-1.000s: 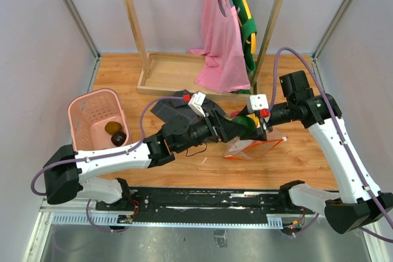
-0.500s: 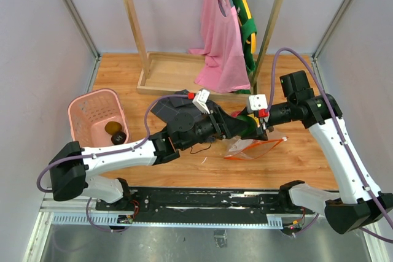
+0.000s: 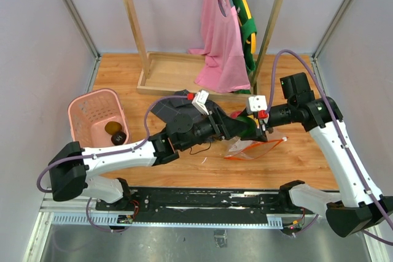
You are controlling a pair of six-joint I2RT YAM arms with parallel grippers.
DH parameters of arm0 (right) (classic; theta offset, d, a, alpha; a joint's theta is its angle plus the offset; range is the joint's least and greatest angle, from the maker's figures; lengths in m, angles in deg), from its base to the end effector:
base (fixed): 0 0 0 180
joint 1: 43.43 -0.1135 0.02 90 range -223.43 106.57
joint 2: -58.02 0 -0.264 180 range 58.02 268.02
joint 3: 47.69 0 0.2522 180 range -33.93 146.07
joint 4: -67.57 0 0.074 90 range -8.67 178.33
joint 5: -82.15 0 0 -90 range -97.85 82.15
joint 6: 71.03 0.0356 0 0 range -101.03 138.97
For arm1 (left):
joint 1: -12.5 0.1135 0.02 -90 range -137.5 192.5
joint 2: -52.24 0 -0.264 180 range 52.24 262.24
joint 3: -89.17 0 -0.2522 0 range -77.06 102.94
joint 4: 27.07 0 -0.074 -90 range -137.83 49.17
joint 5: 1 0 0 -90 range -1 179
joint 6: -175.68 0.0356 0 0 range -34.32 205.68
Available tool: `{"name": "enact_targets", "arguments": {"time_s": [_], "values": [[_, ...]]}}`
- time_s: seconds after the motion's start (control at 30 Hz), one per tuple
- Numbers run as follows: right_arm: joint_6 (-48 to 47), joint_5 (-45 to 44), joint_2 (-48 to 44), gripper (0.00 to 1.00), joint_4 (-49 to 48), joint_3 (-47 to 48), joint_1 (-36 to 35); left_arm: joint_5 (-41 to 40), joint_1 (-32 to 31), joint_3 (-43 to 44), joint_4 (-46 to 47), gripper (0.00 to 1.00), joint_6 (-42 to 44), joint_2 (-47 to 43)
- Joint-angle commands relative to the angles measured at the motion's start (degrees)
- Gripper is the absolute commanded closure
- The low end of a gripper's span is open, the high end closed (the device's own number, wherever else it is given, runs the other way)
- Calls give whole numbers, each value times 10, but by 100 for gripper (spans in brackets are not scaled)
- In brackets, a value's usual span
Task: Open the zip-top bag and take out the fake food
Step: Pick up the fake fruit from the zipper food storage bag.
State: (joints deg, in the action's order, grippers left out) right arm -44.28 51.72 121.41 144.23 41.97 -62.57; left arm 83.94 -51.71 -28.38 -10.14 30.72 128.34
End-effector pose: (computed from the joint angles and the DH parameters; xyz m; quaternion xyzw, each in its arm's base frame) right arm 0.1662 0.0902 0.3903 -0.6645 0.5036 0.3227 0.4480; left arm 0.1381 -0.2786 0.3165 0.0233 0.6863 -0.6110 0.3939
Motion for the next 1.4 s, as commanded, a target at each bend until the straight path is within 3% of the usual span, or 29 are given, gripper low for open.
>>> {"name": "enact_targets", "arguments": {"time_s": [0.0,0.23,0.53,0.73,1.1,1.37], "values": [[18,-2,-5,32,-36,-15,-15,14,-5,-12,72,100,-17,-32],[39,-6,-6,1,-43,-13,-14,6,5,-36,75,100,-18,-60],[36,19,-12,2,-28,-4,10,-1,9,-43,21,100,7,-88],[21,39,-34,2,-29,-38,36,-30,9,-36,-62,100,56,-128],[8,70,-53,2,-54,-109,77,-130,10,48,-337,100,200,-188],[-1,101,-58,2,-74,-152,114,-253,37,141,-578,100,261,-234]]}}
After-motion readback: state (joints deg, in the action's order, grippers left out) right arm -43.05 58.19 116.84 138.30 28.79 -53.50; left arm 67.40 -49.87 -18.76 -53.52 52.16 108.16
